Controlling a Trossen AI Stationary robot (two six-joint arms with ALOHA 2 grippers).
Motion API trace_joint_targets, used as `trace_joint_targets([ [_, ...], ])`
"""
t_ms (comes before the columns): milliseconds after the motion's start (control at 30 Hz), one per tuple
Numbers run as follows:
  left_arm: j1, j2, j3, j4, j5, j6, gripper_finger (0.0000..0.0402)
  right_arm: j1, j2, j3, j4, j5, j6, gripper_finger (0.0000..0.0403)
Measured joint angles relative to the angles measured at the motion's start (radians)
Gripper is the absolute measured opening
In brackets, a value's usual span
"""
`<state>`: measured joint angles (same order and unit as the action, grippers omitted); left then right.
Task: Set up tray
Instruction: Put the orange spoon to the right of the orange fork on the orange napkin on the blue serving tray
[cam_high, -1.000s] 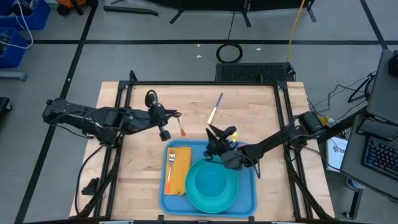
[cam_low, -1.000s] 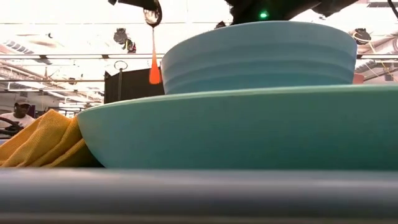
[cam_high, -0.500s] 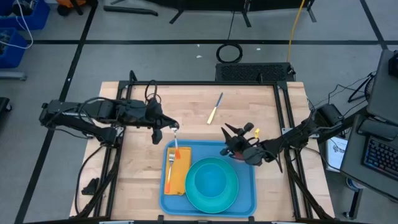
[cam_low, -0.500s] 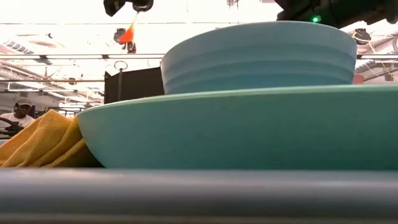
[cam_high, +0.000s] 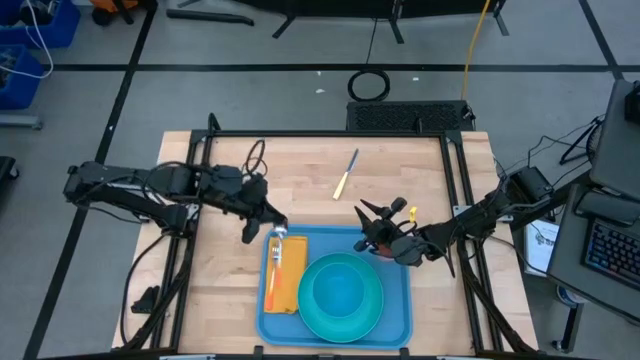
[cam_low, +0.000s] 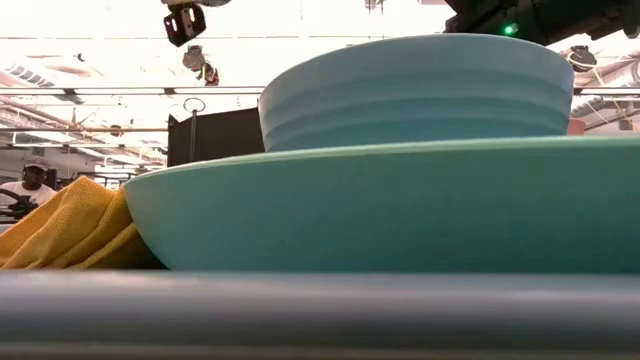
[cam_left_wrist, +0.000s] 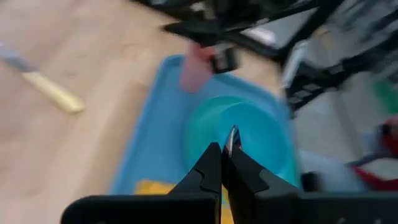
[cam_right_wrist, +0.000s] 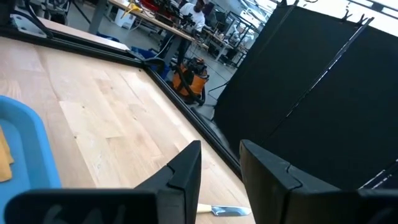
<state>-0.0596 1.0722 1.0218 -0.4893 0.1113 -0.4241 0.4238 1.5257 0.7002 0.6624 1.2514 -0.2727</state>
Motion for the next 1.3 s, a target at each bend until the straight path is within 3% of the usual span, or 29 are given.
trace_joint_targets([
  [100, -0.021, -0.003, -0.087, 0.142, 0.045, -0.070, 0.0005, -0.001, 0.000, 0.000, 0.000, 0.000, 0.001, 0.0102],
  [267, -0.018, -0.002, -0.214, 0.171, 0.032, -0.116, 0.0005, -0.001, 0.000, 0.000, 0.000, 0.000, 0.003, 0.0103],
  [433, -0.028, -0.002, -0.355, 0.430, 0.094, -0.195, 0.0005, -0.001, 0.000, 0.000, 0.007, 0.000, 0.004, 0.0103],
  [600, -0.028, -0.002, -0.462, 0.517, 0.069, -0.238, 0.0005, -0.001, 0.000, 0.000, 0.007, 0.000, 0.005, 0.0103],
  [1033, -0.017, 0.002, -0.605, 0.666, 0.067, -0.296, 0.0005, -0.001, 0.000, 0.000, 0.006, -0.051, 0.024, 0.0102],
  [1300, -0.017, 0.003, -0.652, 0.676, 0.071, -0.271, 0.0005, -0.002, 0.000, 0.000, 0.007, -0.050, 0.023, 0.0103],
])
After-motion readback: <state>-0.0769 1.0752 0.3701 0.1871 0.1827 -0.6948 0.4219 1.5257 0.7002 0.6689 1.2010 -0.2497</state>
